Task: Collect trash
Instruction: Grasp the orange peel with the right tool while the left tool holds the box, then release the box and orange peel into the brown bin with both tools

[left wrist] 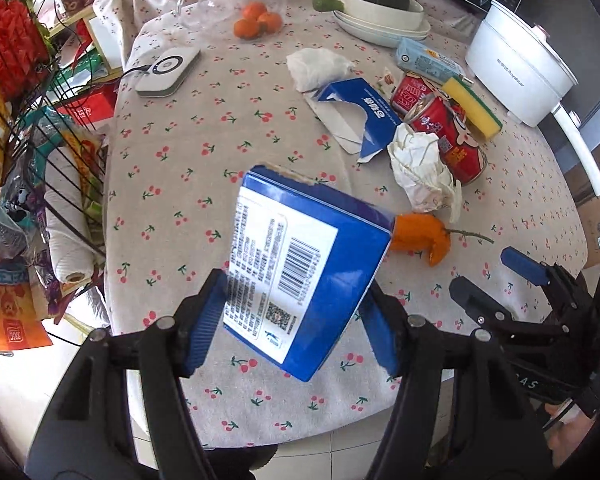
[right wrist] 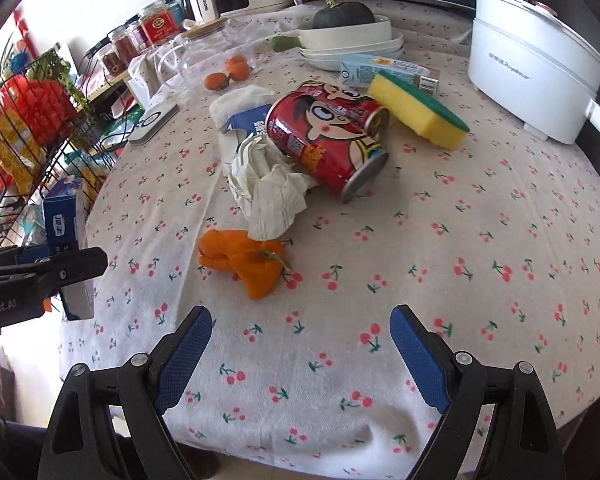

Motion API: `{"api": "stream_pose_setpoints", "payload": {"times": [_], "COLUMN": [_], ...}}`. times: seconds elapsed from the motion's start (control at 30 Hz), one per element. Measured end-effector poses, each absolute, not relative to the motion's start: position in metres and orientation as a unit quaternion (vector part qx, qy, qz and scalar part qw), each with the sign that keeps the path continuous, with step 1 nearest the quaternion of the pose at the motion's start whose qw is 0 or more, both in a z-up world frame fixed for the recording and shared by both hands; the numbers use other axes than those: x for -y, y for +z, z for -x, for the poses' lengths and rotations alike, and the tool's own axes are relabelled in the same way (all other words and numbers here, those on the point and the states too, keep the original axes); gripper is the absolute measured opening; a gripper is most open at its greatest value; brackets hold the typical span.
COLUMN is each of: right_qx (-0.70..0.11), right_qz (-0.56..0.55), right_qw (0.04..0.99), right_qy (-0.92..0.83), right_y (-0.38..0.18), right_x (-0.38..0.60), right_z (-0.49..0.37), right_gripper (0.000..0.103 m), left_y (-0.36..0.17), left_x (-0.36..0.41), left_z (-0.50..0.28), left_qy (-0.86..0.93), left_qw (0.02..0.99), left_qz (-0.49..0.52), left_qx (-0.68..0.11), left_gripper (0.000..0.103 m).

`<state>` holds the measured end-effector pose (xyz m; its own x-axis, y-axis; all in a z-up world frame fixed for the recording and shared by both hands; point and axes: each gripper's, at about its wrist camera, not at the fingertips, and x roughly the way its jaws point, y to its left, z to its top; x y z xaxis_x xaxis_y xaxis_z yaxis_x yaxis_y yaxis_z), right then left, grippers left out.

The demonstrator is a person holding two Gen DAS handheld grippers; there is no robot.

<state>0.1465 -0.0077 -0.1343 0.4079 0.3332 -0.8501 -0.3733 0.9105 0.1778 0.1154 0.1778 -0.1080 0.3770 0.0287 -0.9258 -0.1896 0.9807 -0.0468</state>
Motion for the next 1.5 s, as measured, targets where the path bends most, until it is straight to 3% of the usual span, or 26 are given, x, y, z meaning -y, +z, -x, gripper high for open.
{"api": "stream_pose_setpoints", "payload": {"times": [0.23, 0.33, 0.43, 0.6, 0.67, 1.03, 1.5], "right_qx": [-0.493, -0.493, -0.487, -0.473, -0.475, -0.453, -0.423], "right_qz": [-0.003, -0.006, -0.007, 0.008, 0.003, -0.01, -0.048], "right_qw": [0.842, 0.841, 0.842, 0.842, 0.837, 0.852, 0.885], "right_qy": [0.22, 0.223, 0.231, 0.261, 0.271, 0.262, 0.191], "right_y": [-0.147, -0.151, -0.153, -0.148, -0.146, -0.103, -0.056], "right_x": [-0.016, -0.023, -0.025, -0.031, -0.03, 0.017, 0.147], "right_z": [-0.165, -0.168, -0.171, -0.167, -0.165, -0.145, -0.108], "right_gripper": [0.09, 0.082, 0.072, 0.034, 0.031, 0.026, 0.026], "left_y": [-0.112, -0.111, -0.111, -0.111, -0.109, -0.095, -0.084], "left_x": [-0.184, -0.185, -0.188, -0.191, -0.19, -0.165, -0.062], "left_z": [-0.115, -0.115, -0.114, -0.113, -0.112, -0.112, -0.123], "left_qy": [0.074, 0.077, 0.087, 0.09, 0.089, 0.065, -0.03], "left_qw": [0.824, 0.826, 0.827, 0.827, 0.829, 0.842, 0.854], "left_qz": [0.082, 0.077, 0.071, 0.077, 0.077, 0.078, 0.049], "left_qx": [-0.556, -0.553, -0.55, -0.55, -0.546, -0.53, -0.517], "left_gripper": [0.067, 0.067, 0.067, 0.067, 0.067, 0.067, 0.067]}}
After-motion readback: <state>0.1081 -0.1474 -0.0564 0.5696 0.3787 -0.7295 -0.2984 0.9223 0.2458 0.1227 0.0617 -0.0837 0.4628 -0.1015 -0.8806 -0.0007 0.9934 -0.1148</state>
